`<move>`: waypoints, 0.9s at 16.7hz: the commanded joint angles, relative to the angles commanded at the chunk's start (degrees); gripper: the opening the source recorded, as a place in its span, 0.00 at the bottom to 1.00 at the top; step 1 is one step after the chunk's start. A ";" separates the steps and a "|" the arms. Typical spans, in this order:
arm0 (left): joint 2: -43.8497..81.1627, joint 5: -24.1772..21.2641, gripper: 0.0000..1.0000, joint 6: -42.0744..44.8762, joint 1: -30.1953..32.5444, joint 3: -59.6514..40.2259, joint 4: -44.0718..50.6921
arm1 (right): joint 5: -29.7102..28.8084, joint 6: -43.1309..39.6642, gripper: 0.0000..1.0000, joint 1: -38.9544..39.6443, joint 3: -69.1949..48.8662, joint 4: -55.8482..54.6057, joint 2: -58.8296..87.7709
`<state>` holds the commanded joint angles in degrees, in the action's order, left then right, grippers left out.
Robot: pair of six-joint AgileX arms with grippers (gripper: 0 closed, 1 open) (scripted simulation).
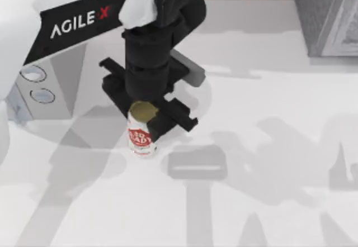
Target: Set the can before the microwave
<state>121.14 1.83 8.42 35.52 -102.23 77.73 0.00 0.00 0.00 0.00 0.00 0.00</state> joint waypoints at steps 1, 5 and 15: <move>-3.01 0.13 0.00 1.87 -2.90 4.35 0.11 | 0.00 0.00 1.00 0.00 0.00 0.00 0.00; -16.06 -0.07 0.00 9.28 -16.68 22.76 0.09 | 0.00 0.00 1.00 0.00 0.00 0.00 0.00; -36.59 -1.66 0.00 17.17 -54.17 44.87 -10.72 | 0.00 0.00 1.00 0.00 0.00 0.00 0.00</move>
<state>84.55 0.17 25.59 -18.64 -57.36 67.02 0.00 0.00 0.00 0.00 0.00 0.00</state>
